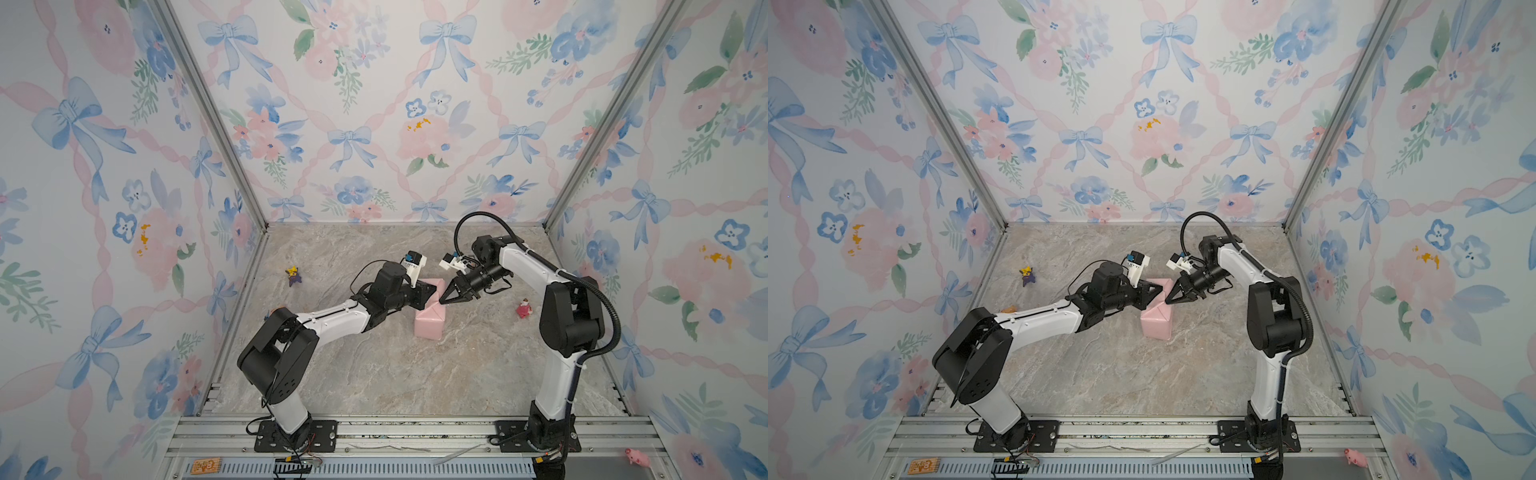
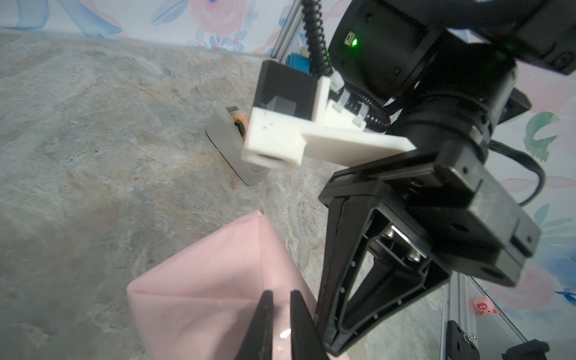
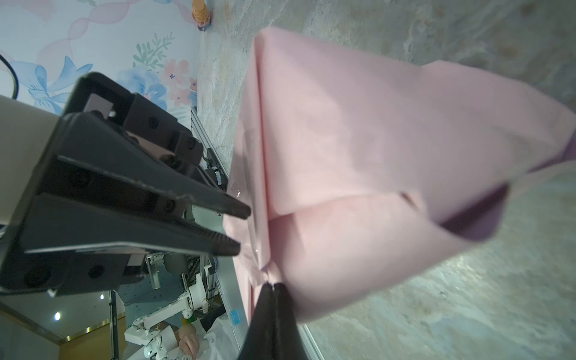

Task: Wrap a gift box in wrapping paper
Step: Stick the wrapping paper to the gift box.

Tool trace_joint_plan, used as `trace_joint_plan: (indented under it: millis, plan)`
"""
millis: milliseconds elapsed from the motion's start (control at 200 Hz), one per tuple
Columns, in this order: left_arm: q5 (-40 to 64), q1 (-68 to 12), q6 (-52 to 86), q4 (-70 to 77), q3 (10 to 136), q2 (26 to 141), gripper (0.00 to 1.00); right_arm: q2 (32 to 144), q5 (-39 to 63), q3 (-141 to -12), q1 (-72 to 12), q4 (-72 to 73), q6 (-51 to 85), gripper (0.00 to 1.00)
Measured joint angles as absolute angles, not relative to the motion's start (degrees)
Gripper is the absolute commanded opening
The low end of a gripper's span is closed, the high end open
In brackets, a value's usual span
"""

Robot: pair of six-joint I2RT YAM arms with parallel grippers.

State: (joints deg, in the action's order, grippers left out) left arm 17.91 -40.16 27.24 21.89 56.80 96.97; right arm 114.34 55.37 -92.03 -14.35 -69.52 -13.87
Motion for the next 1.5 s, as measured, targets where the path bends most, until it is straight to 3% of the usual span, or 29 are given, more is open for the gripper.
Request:
trace_joint_plan:
  millis: [455, 680, 1235, 1500]
  plan:
    - [17.4, -40.2, 27.2, 25.3, 55.3, 99.3, 0.13, 114.3, 55.5, -92.0, -14.3, -69.5, -13.9, 0.00]
    - [16.9, -40.2, 27.2, 29.2, 53.3, 99.3, 0.13, 114.0, 55.3, -92.0, -14.3, -69.5, -12.8, 0.13]
    - [15.9, -40.5, 26.5, 30.4, 52.6, 99.3, 0.13, 111.0, 51.9, -88.4, -13.9, -70.1, -10.2, 0.12]
    - [13.2, -41.7, 24.0, 30.3, 52.7, 99.3, 0.14, 107.7, 49.0, -86.6, -12.7, -70.1, -7.5, 0.27]
